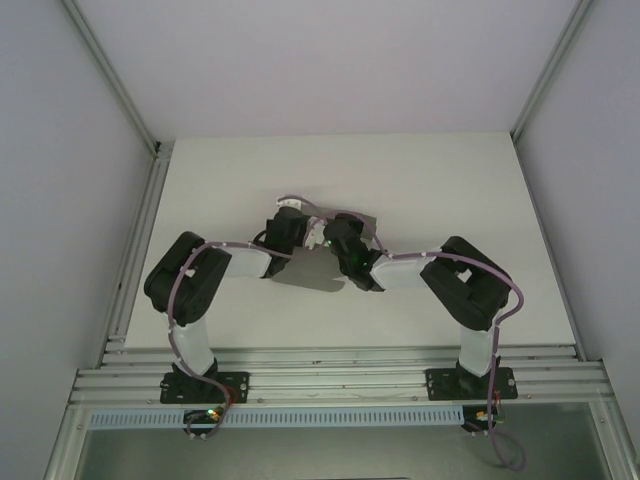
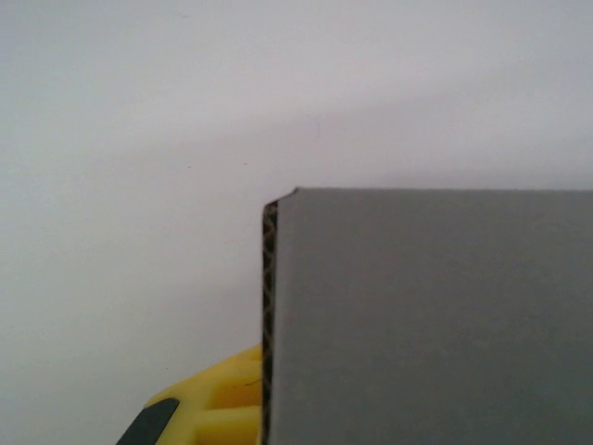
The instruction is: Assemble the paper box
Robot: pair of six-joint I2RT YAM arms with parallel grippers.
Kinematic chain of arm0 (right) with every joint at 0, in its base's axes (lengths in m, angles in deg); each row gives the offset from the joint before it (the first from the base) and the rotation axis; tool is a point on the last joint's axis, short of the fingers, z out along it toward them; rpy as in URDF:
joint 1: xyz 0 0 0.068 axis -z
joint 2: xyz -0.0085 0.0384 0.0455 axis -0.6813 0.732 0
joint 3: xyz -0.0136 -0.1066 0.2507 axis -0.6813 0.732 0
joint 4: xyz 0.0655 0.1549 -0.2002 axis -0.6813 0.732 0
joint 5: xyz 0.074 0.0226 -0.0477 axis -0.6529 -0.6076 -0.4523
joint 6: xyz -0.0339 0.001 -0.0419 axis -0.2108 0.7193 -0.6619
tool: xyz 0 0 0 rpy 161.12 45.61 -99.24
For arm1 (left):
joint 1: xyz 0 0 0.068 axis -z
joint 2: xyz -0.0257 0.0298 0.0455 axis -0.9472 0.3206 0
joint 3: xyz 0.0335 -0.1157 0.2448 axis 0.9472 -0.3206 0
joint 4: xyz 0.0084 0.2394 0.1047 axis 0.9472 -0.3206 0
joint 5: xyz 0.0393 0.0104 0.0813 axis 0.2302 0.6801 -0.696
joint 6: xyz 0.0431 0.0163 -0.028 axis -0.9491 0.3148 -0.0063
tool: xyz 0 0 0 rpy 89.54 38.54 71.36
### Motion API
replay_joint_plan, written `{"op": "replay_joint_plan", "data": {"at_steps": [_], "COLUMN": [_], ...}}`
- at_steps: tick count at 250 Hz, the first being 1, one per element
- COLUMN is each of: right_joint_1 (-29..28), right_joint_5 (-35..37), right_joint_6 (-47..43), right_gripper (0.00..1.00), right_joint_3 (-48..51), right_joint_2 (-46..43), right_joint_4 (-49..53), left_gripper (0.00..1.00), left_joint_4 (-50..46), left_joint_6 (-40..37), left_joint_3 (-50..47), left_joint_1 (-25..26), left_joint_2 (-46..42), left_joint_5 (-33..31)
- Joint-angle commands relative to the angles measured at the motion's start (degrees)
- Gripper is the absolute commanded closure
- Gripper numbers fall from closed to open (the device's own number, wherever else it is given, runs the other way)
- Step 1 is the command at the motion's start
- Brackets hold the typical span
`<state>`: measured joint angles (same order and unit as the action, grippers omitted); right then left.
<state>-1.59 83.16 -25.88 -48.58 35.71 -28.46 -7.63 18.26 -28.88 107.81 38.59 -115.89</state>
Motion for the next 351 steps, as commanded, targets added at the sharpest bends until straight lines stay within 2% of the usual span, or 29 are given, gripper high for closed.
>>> {"op": "replay_joint_plan", "data": {"at_steps": [1, 16, 40, 59, 80, 100, 131, 170, 198, 224, 238, 259, 284, 301, 331, 351], "right_joint_1": [-0.99, -0.99, -0.99, -1.00, -0.99, -0.99, -1.08, -1.16, -1.17, -1.13, -1.15, -1.17, -1.16, -1.10, -1.12, -1.03], "right_joint_5": [-3.51, -3.29, -3.19, -3.52, -3.90, -3.90, -3.81, -3.59, -3.36, -3.46, -3.46, -3.37, -3.16, -2.85, -2.28, -2.25], "right_joint_6": [1.08, 1.18, 1.34, 1.46, 1.38, 1.50, 1.87, 2.05, 2.03, 2.03, 2.05, 2.22, 2.26, 2.35, 2.57, 2.65], "right_gripper": [1.00, 1.00, 1.00, 1.00, 1.00, 1.00, 1.00, 1.00, 1.00, 1.00, 1.00, 1.00, 1.00, 1.00, 1.00, 1.00], "right_joint_3": [2.12, 2.38, 2.29, 2.28, 2.16, 1.91, 1.77, 1.88, 1.89, 1.85, 1.77, 1.41, 1.15, 0.85, 0.40, 0.11], "right_joint_2": [-0.18, -0.21, -0.35, -0.43, -0.27, -0.22, -0.25, -0.47, -0.24, 0.00, 0.09, 0.29, 0.71, 1.06, 1.54, 1.75], "right_joint_4": [11.20, 10.93, 11.20, 11.38, 11.25, 11.29, 11.72, 12.04, 11.44, 11.13, 10.99, 10.92, 10.67, 10.44, 10.42, 10.60], "left_gripper": [1.00, 1.00, 1.00, 1.00, 1.00, 1.00, 1.00, 1.00, 1.00, 1.00, 0.81, 0.65, 0.52, 0.47, 0.25, 0.18], "left_joint_4": [-10.38, -12.89, -14.23, -11.02, -6.07, -9.47, -20.77, -28.10, -29.18, -19.22, -11.66, -6.29, -3.64, -1.21, 2.71, 4.42], "left_joint_6": [1.59, 3.36, 7.50, 6.86, 6.93, 7.03, 8.75, 15.11, 16.95, 11.89, 8.68, 7.67, 6.71, 5.93, 6.98, 7.59], "left_joint_3": [1.76, 2.38, 1.47, -0.08, -2.17, 0.32, 7.39, 9.49, 9.45, 4.86, 1.53, -1.72, -4.24, -6.50, -10.15, -12.18], "left_joint_1": [-2.58, -2.47, -4.05, -6.43, -7.68, -7.13, -3.94, -4.23, -4.89, -5.12, -5.12, -5.55, -5.79, -6.06, -6.88, -7.49], "left_joint_2": [3.58, 4.22, 4.41, 4.80, 5.26, 6.19, 9.27, 9.58, 8.59, 6.15, 4.61, 2.32, -0.62, -3.01, -7.06, -9.48], "left_joint_5": [-23.45, -24.84, -22.95, -15.89, -12.60, -15.59, -29.84, -30.98, -25.39, -17.18, -12.04, -5.36, 0.67, 6.21, 15.27, 20.39]}}
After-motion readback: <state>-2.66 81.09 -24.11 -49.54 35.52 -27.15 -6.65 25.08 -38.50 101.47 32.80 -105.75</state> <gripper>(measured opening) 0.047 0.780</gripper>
